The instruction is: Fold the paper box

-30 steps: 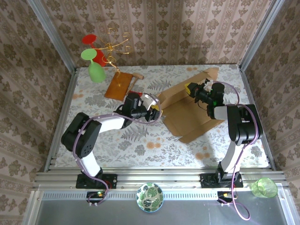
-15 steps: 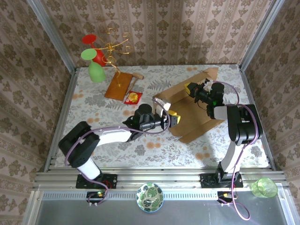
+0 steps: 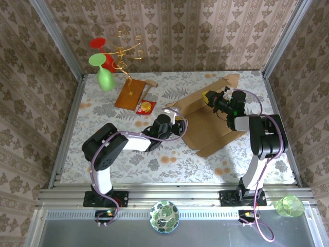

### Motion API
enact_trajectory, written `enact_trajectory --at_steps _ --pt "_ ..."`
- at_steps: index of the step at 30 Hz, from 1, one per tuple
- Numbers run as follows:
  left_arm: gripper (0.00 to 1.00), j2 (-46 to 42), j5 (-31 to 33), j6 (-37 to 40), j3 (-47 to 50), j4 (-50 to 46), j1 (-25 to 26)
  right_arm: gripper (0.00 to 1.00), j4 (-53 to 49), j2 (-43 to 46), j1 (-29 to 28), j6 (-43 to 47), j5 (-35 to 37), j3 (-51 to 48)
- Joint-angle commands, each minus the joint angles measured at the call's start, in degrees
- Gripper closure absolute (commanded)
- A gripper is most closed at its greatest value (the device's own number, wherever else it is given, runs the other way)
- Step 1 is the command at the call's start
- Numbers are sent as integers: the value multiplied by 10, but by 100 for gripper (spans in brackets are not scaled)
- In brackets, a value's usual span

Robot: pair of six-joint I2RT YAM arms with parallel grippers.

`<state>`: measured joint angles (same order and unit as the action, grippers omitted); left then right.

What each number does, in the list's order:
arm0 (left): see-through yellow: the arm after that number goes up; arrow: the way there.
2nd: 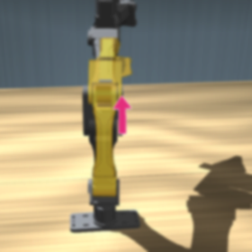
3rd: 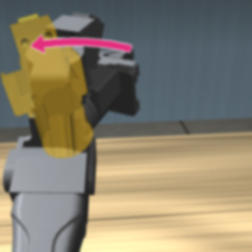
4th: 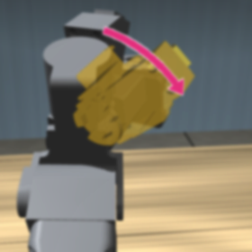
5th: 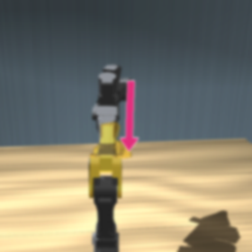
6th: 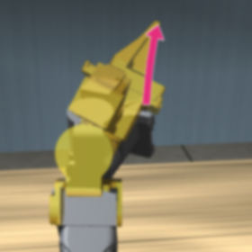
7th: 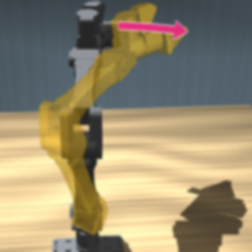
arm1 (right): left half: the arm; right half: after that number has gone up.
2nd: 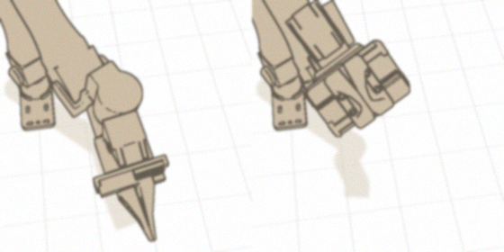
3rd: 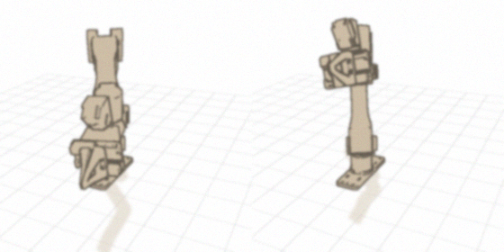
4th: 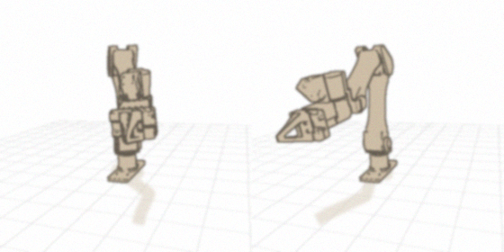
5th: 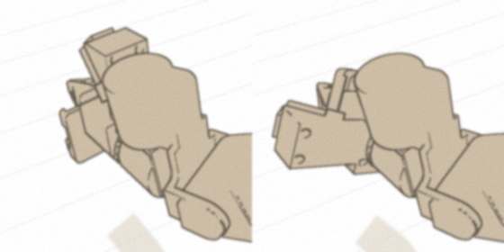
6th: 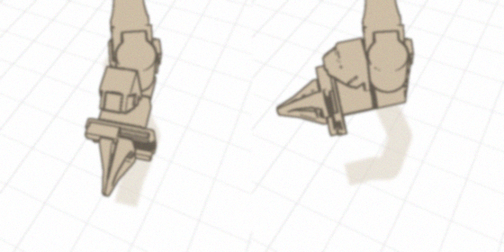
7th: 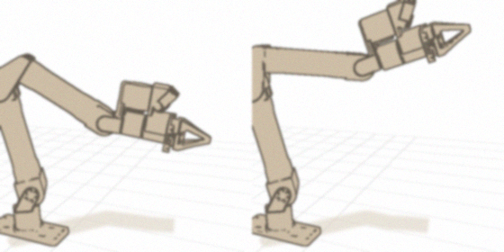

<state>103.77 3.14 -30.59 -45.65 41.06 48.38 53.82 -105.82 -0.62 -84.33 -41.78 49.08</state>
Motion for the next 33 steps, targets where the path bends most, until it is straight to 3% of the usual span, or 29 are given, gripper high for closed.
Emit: enact_trajectory --at_steps 1,4,11,24,33 --pt "56 -28 40 -22 29 -24 -19 100 -54 4 -3 3 16 4" --pt "54 -15 3 -49 31 -29 -47 100 -66 6 -3 3 18 7" --pt "52 51 -117 -158 15 57 -83 100 -91 10 -3 5 25 16" --pt "54 96 -117 -328 -12 109 -60 100 -95 6 -5 5 31 19" --pt "58 87 -106 -345 -34 88 -49 100 -90 5 -7 2 36 20"
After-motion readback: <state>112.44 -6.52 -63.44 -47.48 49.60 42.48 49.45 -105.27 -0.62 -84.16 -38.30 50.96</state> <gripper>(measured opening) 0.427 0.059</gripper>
